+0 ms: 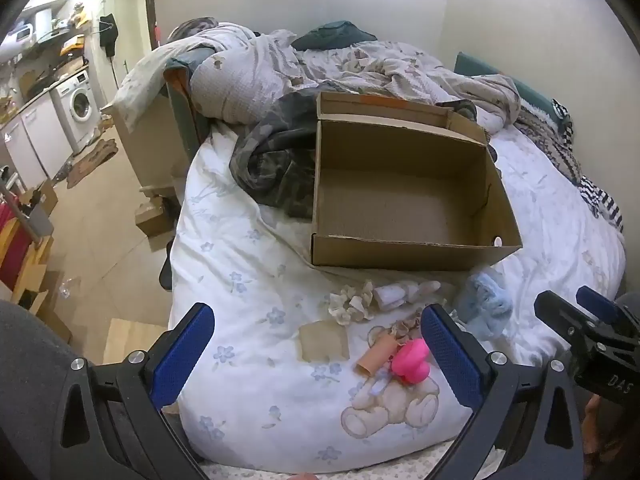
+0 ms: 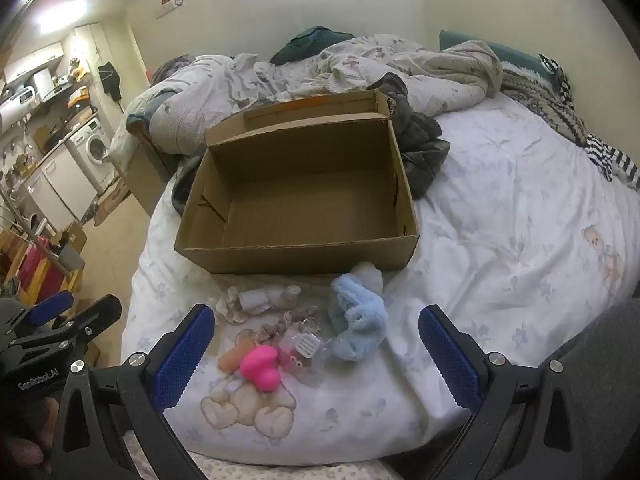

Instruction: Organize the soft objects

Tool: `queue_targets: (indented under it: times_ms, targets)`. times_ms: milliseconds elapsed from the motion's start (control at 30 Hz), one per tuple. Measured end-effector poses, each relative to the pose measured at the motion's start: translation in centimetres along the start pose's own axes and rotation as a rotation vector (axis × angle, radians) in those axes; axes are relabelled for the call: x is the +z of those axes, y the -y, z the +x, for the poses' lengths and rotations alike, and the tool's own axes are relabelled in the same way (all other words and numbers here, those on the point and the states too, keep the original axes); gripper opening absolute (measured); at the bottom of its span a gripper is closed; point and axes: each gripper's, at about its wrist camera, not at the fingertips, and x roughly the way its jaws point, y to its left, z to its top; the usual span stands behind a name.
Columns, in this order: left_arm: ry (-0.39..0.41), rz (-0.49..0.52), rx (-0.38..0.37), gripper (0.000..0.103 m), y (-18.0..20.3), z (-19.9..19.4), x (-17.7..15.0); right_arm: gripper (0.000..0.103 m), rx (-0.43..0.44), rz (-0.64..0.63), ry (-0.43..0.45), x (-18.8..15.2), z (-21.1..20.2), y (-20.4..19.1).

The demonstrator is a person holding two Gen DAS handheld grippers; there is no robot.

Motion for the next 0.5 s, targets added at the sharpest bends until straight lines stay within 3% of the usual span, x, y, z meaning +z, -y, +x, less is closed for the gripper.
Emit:
queue_targets:
  times_ms: [500]
  targets:
    - [-0.006, -0.003, 0.017, 0.103, -0.2, 0.48, 0.05, 0.103, 0.011, 0.013, -0.024, -0.08, 0.32, 0.08]
